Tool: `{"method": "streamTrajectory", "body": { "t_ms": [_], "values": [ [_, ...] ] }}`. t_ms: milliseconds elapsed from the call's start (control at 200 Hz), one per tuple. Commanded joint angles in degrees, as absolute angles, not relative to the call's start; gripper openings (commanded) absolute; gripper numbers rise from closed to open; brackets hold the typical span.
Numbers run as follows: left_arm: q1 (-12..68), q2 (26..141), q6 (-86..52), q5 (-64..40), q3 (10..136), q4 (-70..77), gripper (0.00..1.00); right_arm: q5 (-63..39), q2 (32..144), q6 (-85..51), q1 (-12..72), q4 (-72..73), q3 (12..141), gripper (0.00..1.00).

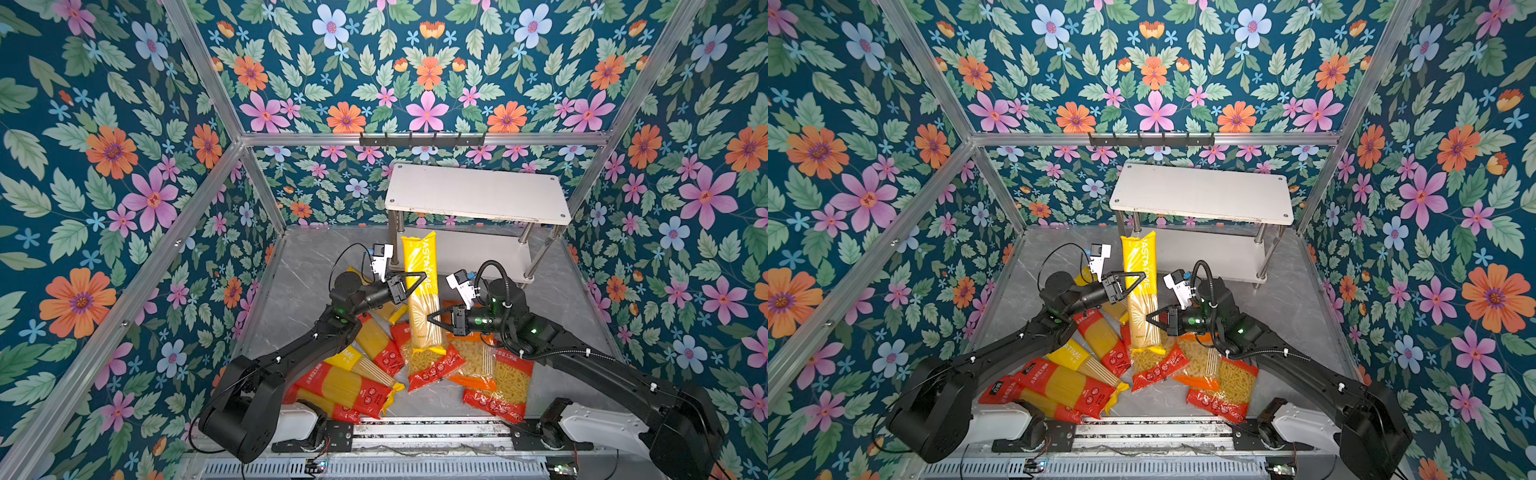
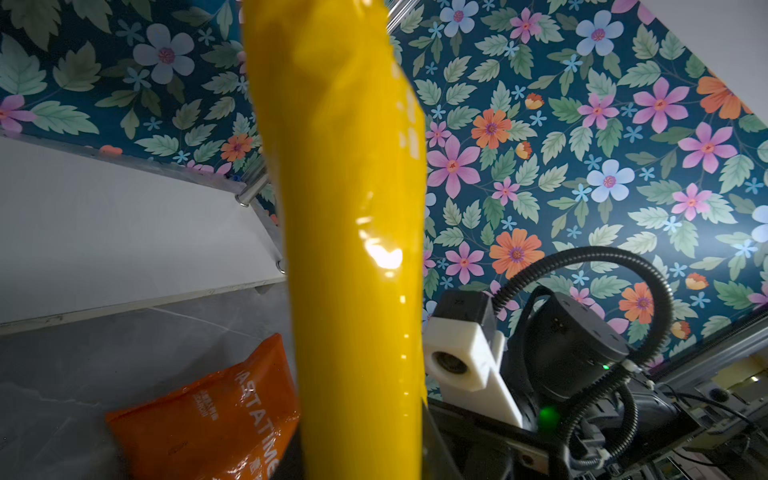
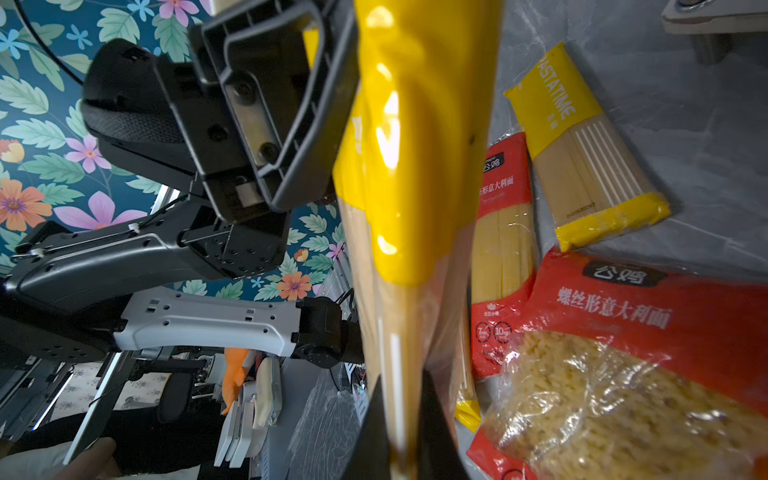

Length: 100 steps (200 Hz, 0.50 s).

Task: Arrange pasta packages on shelves
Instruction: Pick up the pasta bag.

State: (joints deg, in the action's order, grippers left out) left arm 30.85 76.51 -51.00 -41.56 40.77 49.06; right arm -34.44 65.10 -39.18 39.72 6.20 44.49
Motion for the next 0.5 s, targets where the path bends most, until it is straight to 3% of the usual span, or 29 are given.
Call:
{"method": "streamTrajectory", "body": {
  "t_ms": [0,75,285,380,495],
  "values": [
    [30.76,77.50,-47.51,-42.00,43.78,49.73,0.06,-38.18,64.52,-40.52,39.36,13.45,44.46,0.20],
    [30.76,78.11,-46.76,-42.06,46.50,48.06,0.00,-37.67,64.10,-40.63,38.71,12.13,43.53,0.29],
    [30.59,79.74,-46.70,-40.85,53.18,45.29,0.00,-38.35,60.80,-43.37,33.96,11.14,36.42,0.59],
    [30.59,80.93,-47.84,-40.19,55.54,45.79,0.00,-40.16,60.04,-43.23,33.87,11.53,35.48,0.66],
    [30.66,83.23,-51.59,-40.99,56.84,49.94,0.00,-39.73,58.94,-44.77,33.93,14.98,35.05,0.66]
  ]
}}
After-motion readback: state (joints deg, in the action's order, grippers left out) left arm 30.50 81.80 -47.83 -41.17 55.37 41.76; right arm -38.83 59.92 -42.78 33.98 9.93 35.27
